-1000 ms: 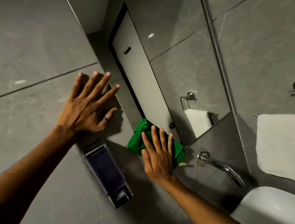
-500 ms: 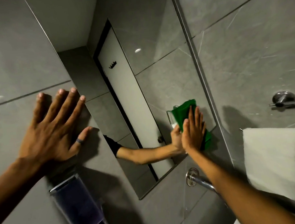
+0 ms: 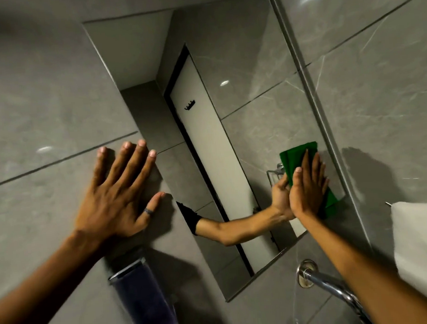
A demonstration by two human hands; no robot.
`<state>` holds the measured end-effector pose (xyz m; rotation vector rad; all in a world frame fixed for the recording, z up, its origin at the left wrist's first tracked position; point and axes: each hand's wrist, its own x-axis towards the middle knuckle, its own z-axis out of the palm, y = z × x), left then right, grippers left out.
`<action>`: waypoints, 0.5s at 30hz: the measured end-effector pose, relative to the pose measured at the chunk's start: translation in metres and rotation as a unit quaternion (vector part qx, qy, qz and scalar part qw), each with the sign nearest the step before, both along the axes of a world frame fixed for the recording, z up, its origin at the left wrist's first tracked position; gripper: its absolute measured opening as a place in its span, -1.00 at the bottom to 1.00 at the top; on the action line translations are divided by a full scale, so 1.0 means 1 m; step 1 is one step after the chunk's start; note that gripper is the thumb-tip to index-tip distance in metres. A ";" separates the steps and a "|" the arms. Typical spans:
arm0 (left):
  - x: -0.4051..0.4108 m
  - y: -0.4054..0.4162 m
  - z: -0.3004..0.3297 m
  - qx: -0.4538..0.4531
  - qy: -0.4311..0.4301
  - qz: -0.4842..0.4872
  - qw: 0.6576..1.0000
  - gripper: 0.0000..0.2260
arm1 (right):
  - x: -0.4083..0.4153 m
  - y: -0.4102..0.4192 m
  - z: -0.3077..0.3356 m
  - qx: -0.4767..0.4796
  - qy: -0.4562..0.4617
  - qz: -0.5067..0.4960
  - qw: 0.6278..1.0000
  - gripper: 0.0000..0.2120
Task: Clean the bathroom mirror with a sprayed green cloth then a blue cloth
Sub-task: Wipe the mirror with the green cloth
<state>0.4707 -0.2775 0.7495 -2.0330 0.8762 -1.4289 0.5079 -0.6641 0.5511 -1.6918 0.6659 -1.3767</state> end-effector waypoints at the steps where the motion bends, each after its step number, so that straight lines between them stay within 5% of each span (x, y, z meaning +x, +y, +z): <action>1: 0.000 -0.001 0.001 0.002 0.006 0.005 1.000 -0.25 | -0.002 0.021 0.010 -0.009 0.000 0.001 1.000 -0.40; 8: -0.013 0.000 0.007 -0.048 0.041 0.012 0.998 -0.33 | -0.022 0.180 0.079 -0.100 -0.012 0.014 0.995 -0.43; 15: -0.013 0.001 0.025 -0.101 0.045 0.017 0.994 -0.36 | -0.024 0.265 0.084 -0.202 -0.033 0.036 0.978 -0.48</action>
